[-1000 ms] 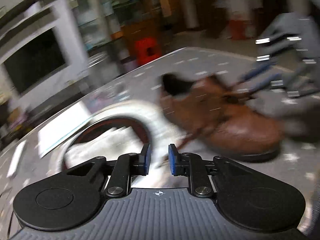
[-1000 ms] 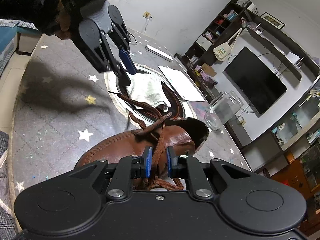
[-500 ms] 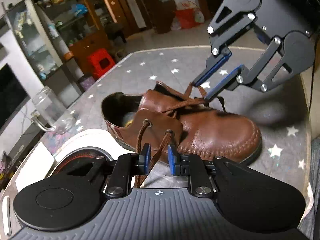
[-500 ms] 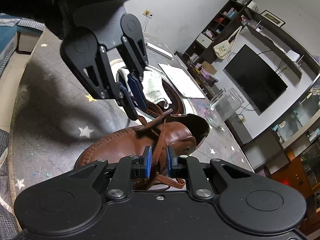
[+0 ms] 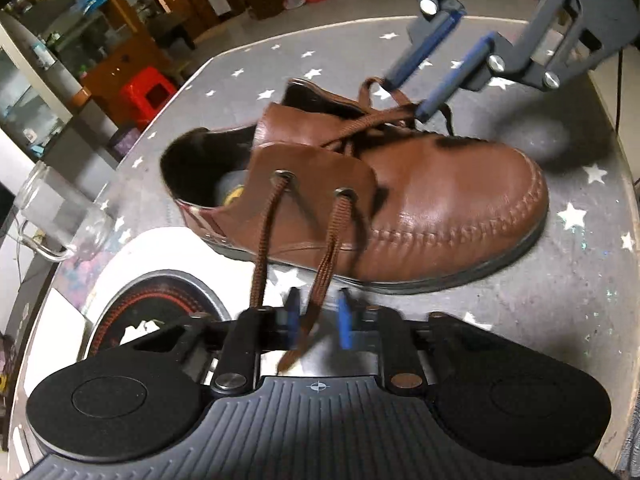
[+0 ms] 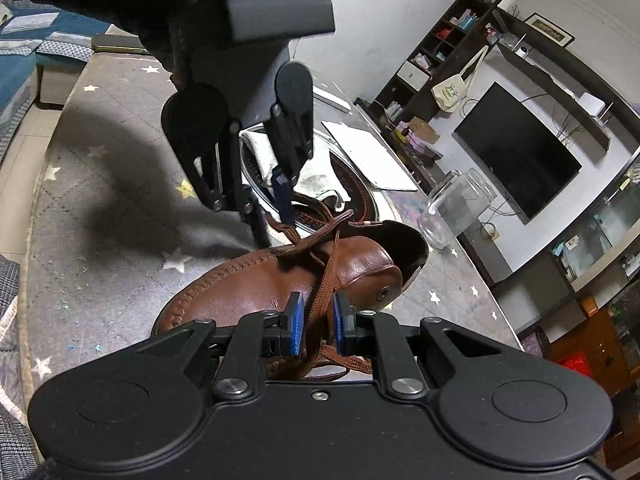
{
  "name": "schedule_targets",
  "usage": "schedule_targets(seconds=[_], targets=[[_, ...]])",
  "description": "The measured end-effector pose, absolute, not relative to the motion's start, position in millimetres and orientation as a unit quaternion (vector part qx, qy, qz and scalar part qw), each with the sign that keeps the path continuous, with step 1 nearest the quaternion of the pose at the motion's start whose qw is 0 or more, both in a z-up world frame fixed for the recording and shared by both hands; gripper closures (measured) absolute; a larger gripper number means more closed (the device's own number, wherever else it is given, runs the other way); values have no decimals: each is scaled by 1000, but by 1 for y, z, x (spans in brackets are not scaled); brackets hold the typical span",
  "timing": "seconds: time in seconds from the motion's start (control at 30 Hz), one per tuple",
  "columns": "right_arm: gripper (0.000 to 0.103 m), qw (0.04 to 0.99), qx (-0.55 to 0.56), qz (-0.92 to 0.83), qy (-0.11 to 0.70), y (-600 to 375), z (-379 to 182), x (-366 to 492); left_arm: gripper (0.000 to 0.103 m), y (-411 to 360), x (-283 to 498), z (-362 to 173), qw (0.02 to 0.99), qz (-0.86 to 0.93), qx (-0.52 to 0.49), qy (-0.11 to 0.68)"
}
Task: Lace up shoes with both hands
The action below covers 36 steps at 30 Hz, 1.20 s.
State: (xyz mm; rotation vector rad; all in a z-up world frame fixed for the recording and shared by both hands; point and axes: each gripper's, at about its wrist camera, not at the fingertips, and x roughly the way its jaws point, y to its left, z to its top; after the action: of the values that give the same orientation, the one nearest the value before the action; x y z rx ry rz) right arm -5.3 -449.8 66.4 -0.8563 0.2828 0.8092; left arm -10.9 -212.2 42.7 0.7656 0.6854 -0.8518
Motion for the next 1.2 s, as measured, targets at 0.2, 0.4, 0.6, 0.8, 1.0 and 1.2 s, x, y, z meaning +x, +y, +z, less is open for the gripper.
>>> schedule_targets(seconds=[0.2, 0.4, 0.6, 0.8, 1.0, 1.2], targets=[[87, 823, -400, 379, 136, -451, 66, -4, 96, -210, -31, 63, 820, -408, 270, 297], [87, 824, -398, 379, 138, -453, 66, -3, 96, -213, -38, 93, 860, -409, 156, 261], [87, 826, -397, 377, 131, -451, 63, -11, 97, -205, -21, 98, 877, -391, 31, 277], [87, 832, -384, 380, 125, -449, 64, -8, 97, -201, -2, 101, 867, -388, -37, 312], [87, 844, -349, 392, 112, -441, 62, 4, 97, -196, -1, 105, 858, -404, -17, 317], [88, 856, -295, 412, 100, -435, 62, 15, 96, -188, -9, 107, 851, -420, -5, 316]])
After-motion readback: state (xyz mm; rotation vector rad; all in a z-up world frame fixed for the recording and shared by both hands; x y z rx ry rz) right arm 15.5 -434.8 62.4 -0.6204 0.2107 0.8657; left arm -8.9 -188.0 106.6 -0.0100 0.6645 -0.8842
